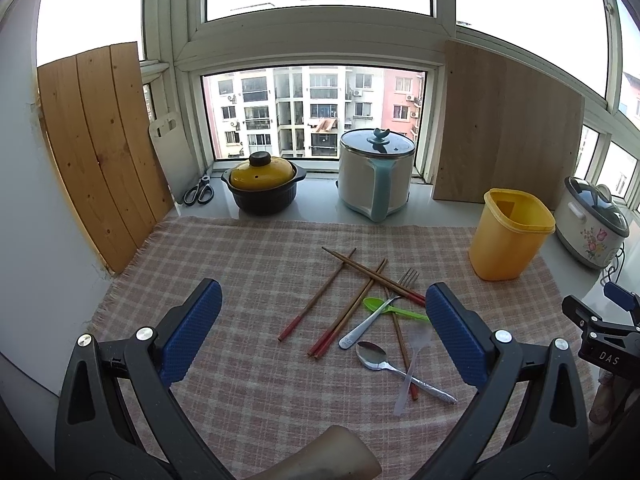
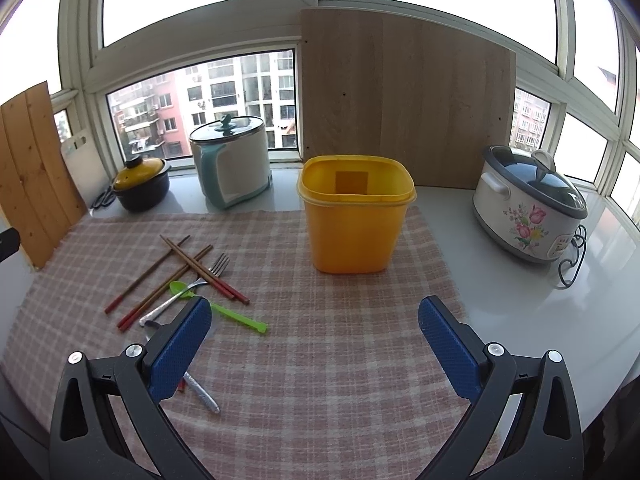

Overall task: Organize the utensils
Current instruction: 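Move the left tool down toward the steel spoon on the cloth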

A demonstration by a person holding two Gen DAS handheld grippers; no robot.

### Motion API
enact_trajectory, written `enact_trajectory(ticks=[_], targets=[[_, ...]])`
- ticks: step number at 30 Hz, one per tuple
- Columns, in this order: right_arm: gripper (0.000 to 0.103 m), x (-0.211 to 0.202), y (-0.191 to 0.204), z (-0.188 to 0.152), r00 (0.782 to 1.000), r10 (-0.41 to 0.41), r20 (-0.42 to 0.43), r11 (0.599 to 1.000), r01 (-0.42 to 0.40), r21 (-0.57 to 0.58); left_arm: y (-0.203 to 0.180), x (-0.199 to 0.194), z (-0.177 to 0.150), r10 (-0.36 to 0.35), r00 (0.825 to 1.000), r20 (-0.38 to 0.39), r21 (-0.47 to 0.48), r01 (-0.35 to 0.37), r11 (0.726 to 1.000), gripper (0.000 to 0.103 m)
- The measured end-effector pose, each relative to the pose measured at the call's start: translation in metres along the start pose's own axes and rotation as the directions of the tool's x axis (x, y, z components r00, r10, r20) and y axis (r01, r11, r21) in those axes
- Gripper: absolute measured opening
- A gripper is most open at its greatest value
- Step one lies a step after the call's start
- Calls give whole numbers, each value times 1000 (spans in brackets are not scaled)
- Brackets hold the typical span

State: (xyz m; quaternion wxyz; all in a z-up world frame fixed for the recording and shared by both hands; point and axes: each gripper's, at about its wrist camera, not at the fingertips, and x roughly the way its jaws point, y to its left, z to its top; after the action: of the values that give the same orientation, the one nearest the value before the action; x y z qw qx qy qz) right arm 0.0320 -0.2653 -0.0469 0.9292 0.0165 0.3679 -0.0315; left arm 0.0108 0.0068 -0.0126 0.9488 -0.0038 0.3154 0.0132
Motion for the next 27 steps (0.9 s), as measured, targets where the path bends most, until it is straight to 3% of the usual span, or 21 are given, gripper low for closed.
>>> enact_trajectory(ticks=[8, 14, 21, 27], targets=[[103, 10, 3, -3, 1000, 6, -6, 1000, -6, -10, 25, 17, -9, 55, 997, -59, -11, -56, 998, 103], [103, 13, 8, -7, 999, 41, 27, 997, -40, -62, 47, 33, -25, 68, 990, -122, -10, -69, 998, 103], [103, 27, 10, -6, 997, 78, -2, 994, -78, -78, 62, 52, -41, 47, 986, -162, -16, -50, 999, 103], [103, 32, 16, 2, 994, 107, 2, 987, -105, -124, 71, 70, -43, 11, 980, -197, -33, -18, 999, 86]])
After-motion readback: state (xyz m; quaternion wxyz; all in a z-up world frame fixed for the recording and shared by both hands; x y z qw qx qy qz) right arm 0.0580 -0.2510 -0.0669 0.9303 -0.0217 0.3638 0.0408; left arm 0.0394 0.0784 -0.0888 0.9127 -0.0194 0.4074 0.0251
